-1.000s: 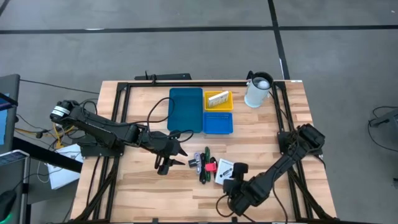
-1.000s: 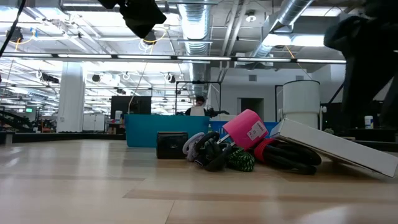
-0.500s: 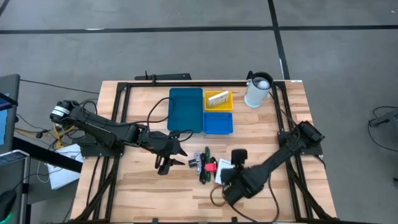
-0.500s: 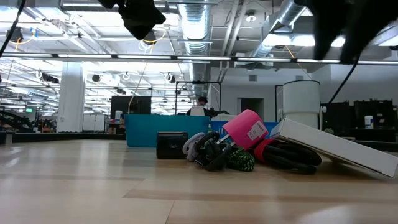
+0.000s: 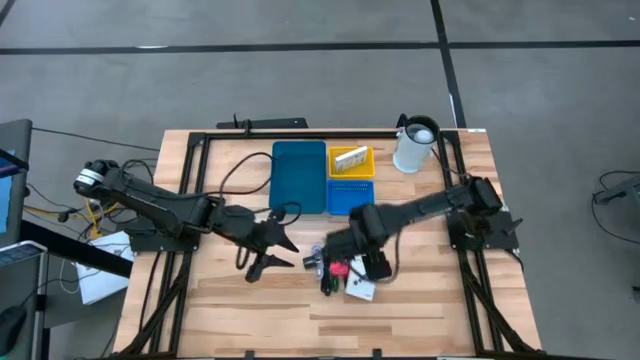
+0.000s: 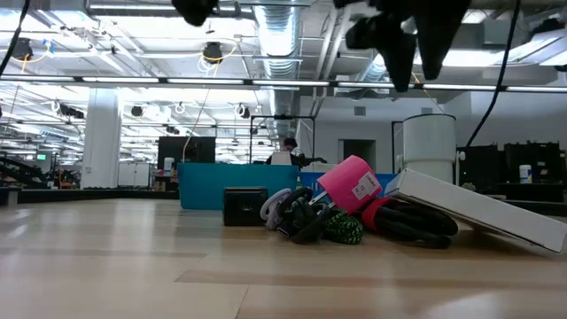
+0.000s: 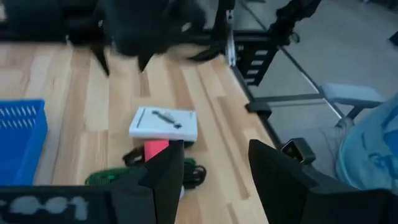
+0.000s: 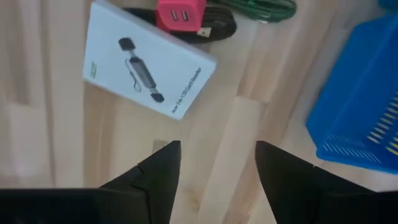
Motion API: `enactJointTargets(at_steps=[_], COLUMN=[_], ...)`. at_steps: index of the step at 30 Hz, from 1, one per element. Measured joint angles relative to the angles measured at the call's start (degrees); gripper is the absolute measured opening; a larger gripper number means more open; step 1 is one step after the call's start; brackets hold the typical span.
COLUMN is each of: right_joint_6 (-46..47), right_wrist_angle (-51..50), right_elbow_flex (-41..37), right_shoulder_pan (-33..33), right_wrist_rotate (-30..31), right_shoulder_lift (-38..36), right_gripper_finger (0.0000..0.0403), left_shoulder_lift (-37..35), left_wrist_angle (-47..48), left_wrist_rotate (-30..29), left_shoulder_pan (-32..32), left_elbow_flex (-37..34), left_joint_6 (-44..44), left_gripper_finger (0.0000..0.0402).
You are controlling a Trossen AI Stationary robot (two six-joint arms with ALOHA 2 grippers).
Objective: Pick and place items into bin
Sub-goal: Put the card reader box into the yellow bin
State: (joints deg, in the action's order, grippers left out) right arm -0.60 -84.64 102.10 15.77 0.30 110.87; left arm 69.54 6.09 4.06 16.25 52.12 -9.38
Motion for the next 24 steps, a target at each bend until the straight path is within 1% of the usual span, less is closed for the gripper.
enactJointTargets(at_steps=[2, 4, 6, 8, 12, 15, 18, 22, 24], right_joint_6=[-3.3, -5.7, -6.7, -6.7, -6.0, -5.0, -1.5, 4.6, 9.7], right_wrist_angle=[-1.0, -1.9, -5.5, -5.1, -5.4, -5.7, -5.3, -5.3, -4.3], right_elbow_flex=[0.0, 0.0, 0.0, -0.8, -3.9, -7.3, -9.6, -11.0, -11.1], right_shoulder_pan=[-2.6, -4.8, -6.9, -8.8, -12.5, -15.0, -17.2, -19.8, -20.8], right_wrist_rotate=[-3.0, -4.7, -4.7, -3.9, -2.7, 1.4, 7.9, 14.5, 17.4], right_shoulder_lift=[0.0, 0.0, 0.0, -0.5, -6.5, -11.7, -18.4, -27.1, -30.6], right_gripper_finger=[0.0198, 0.0197, 0.0197, 0.0198, 0.0200, 0.0195, 0.0183, 0.0163, 0.0152], left_shoulder_lift=[-1.9, -3.6, -5.1, -6.3, -7.0, -6.9, -6.5, -6.3, -6.1], left_wrist_angle=[0.7, 1.0, 1.2, 1.1, 1.1, 0.4, -0.1, -1.0, -2.1], left_wrist_rotate=[-0.1, -0.3, -0.4, -0.4, -0.4, -0.4, -1.9, -8.9, -12.5], left_shoulder_pan=[0.0, 0.0, -0.1, 0.0, 0.0, 0.0, -0.1, -0.2, -0.2], left_elbow_flex=[0.0, 0.0, 0.0, 0.0, 0.0, 0.0, 0.0, 0.0, 0.0], left_joint_6=[0.8, 1.4, 2.2, 3.1, 4.4, 4.5, 4.5, 4.4, 4.5], left_gripper_finger=[0.0169, 0.0169, 0.0169, 0.0169, 0.0169, 0.0169, 0.0169, 0.0169, 0.0169])
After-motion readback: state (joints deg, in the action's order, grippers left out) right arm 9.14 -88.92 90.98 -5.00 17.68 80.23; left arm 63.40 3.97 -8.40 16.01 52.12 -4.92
